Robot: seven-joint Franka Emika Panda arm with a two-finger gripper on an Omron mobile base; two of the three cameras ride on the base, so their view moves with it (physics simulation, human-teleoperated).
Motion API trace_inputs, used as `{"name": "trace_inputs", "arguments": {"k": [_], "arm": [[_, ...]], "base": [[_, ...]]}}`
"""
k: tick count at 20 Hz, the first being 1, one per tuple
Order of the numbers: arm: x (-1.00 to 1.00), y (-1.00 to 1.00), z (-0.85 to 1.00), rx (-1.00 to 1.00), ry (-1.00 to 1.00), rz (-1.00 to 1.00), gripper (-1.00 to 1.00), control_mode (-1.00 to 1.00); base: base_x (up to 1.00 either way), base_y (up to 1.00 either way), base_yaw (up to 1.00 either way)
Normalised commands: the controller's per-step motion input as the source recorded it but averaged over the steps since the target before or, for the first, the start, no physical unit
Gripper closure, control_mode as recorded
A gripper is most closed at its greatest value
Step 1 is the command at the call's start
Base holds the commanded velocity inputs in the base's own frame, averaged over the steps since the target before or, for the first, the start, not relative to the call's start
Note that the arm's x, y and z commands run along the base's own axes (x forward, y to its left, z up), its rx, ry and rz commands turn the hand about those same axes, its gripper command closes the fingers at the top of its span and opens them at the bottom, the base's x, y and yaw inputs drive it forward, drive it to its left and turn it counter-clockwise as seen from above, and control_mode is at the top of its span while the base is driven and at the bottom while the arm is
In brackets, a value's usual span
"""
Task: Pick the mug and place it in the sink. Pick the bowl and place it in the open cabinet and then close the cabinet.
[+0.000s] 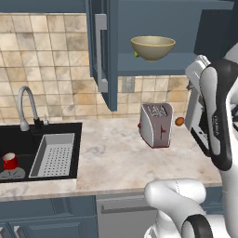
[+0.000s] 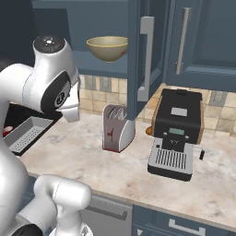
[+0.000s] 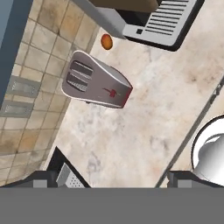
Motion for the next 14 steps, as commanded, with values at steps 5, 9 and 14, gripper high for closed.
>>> {"name": "trace_inputs", "arguments": {"k": [5, 9, 14], "arm": [[-0.16, 0.01, 0.33, -0.01, -0.09, 0.18, -1.0, -1.0], [-0.03, 0.11, 0.01, -0.03, -0.04, 0.16, -1.0, -1.0], [-0.03, 0.16, 0.06, -0.06, -0.11, 0.15, -1.0, -1.0]], "base": [[0.0, 0.0, 0.0], [0.0, 0.0, 0.0], [0.0, 0.0, 0.0]]}}
